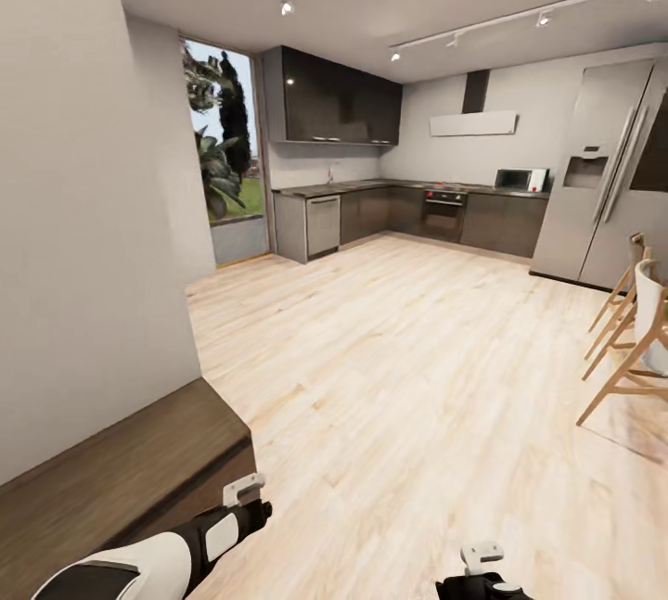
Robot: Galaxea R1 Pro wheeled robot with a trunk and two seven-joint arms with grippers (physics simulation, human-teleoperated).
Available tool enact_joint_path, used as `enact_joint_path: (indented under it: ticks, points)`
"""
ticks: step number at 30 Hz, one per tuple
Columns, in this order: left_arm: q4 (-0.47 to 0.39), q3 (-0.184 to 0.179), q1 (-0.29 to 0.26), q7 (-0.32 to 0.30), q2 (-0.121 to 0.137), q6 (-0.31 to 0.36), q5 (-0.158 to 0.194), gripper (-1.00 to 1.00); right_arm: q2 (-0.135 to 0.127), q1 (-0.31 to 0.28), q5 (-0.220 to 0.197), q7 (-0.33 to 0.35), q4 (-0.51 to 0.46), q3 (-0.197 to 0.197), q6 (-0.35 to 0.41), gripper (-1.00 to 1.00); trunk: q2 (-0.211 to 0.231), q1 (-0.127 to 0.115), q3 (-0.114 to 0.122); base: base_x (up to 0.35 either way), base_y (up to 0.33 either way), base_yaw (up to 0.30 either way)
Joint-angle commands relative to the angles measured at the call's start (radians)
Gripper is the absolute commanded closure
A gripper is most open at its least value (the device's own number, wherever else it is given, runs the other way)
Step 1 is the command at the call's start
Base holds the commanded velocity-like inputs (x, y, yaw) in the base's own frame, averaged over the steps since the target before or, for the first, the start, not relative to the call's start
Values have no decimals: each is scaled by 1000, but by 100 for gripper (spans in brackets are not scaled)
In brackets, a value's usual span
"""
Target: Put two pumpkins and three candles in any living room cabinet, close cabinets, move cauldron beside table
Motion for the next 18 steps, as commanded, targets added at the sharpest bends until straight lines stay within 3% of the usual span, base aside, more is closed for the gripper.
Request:
enact_joint_path:
  ticks: [1,11,18]
  points:
    - [1,-7,-1,2,-1,2,8,-100,0,-1,-11,4,2,7,-4,-100,7,-4,2,0,0,-242]
    - [1,-7,-1,2,-1,2,8,-100,0,-1,-11,3,2,7,-5,-100,70,-39,29,0,0,-56]
    - [1,-7,-1,2,-1,2,8,-100,0,-1,-11,6,2,7,-5,-100,70,-39,29,0,0,-270]
